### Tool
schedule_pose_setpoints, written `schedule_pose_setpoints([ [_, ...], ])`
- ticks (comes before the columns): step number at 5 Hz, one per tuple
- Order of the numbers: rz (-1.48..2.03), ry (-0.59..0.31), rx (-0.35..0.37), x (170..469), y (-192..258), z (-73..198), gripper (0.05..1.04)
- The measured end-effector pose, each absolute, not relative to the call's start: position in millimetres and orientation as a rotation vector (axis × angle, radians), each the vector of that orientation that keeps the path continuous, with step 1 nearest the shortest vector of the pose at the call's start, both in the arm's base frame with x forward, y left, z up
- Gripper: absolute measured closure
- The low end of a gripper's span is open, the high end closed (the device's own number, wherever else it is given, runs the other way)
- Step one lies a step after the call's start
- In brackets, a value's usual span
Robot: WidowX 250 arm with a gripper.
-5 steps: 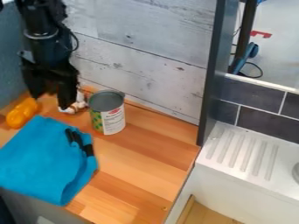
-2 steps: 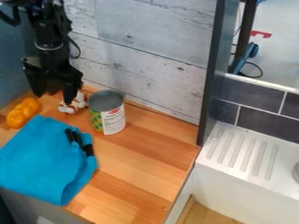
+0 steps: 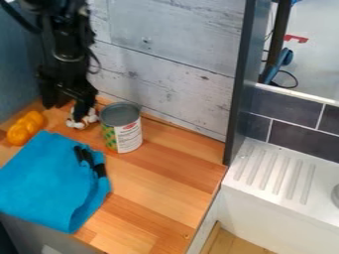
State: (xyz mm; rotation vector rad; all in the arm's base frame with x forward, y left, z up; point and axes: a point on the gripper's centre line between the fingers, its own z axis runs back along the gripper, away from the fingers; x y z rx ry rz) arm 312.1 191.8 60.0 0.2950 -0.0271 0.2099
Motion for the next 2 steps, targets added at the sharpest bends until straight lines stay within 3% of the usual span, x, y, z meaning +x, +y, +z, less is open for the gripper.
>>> schedule_pose_setpoints([
  [1,0.109,-0.04,0.283,331,176,57,0.081],
  [2,-0.011,0.002,0.255,349,140,50,0.081],
])
